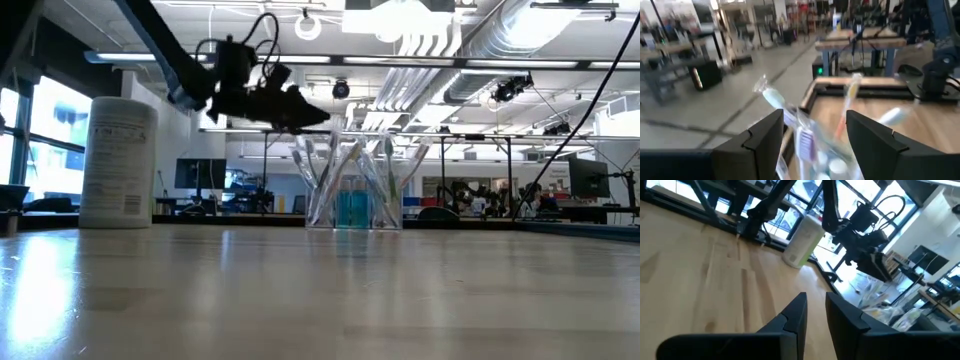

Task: Pick & Place toothbrushing station
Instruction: Return to Home Position

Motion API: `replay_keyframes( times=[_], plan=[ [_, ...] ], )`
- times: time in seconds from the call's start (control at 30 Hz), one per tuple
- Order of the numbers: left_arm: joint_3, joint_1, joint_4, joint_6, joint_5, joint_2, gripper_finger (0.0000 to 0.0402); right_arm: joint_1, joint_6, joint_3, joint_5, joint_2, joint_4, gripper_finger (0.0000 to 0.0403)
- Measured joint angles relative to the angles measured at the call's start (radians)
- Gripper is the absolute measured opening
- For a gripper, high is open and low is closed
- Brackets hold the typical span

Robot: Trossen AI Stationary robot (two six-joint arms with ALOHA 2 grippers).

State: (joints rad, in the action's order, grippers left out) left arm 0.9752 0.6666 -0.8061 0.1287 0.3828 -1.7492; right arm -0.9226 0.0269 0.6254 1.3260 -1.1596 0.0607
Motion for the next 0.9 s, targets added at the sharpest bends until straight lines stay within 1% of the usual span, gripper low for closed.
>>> replay_keyframes(
  times=[0.1, 0.17, 0.2, 0.3, 0.37, 0.47, 0.57, 0.67, 0.73, 0.77, 0.8, 0.87, 0.9],
  plan=[
    [0.000, 0.000, 0.204, 0.001, 0.000, 0.108, 0.0214, 0.000, 0.052, 0.000, -0.006, 0.055, 0.003, 0.0063],
    [0.000, 0.000, 0.338, 0.007, 0.000, 0.183, 0.0214, 0.001, 0.079, 0.000, -0.053, 0.110, 0.003, 0.0063],
    [0.000, 0.000, 0.413, 0.008, 0.001, 0.222, 0.0214, 0.007, 0.083, 0.000, -0.094, 0.141, 0.003, 0.0063],
    [0.000, 0.000, 0.623, 0.033, 0.000, 0.332, 0.0214, 0.043, 0.081, 0.000, -0.313, 0.250, -0.011, 0.0063],
    [0.000, 0.000, 0.734, 0.048, 0.000, 0.398, 0.0211, 0.099, 0.082, -0.002, -0.437, 0.317, -0.022, 0.0063],
    [-0.002, 0.000, 0.855, 0.051, 0.006, 0.482, 0.0189, 0.210, 0.082, -0.026, -0.520, 0.398, -0.045, 0.0063],
    [-0.041, -0.001, 0.898, 0.050, 0.035, 0.546, 0.0142, 0.333, 0.078, -0.074, -0.623, 0.461, -0.042, 0.0063],
    [-0.117, -0.008, 0.915, 0.047, 0.042, 0.605, 0.0075, 0.457, 0.067, -0.156, -0.757, 0.500, 0.024, 0.0061],
    [-0.183, -0.009, 0.911, 0.039, 0.053, 0.657, 0.0026, 0.525, 0.044, -0.212, -0.826, 0.511, 0.093, 0.0052],
    [-0.217, -0.008, 0.900, 0.029, 0.055, 0.684, 0.0013, 0.555, 0.029, -0.237, -0.848, 0.514, 0.126, 0.0043],
    [-0.254, -0.012, 0.875, 0.015, 0.057, 0.711, 0.0010, 0.579, 0.011, -0.256, -0.865, 0.514, 0.160, 0.0033],
    [-0.331, -0.029, 0.828, -0.016, 0.062, 0.770, 0.0013, 0.616, -0.023, -0.291, -0.885, 0.514, 0.196, 0.0011],
    [-0.367, -0.044, 0.805, -0.025, 0.067, 0.797, 0.0013, 0.630, -0.035, -0.309, -0.889, 0.512, 0.211, 0.0008]
  ],
)
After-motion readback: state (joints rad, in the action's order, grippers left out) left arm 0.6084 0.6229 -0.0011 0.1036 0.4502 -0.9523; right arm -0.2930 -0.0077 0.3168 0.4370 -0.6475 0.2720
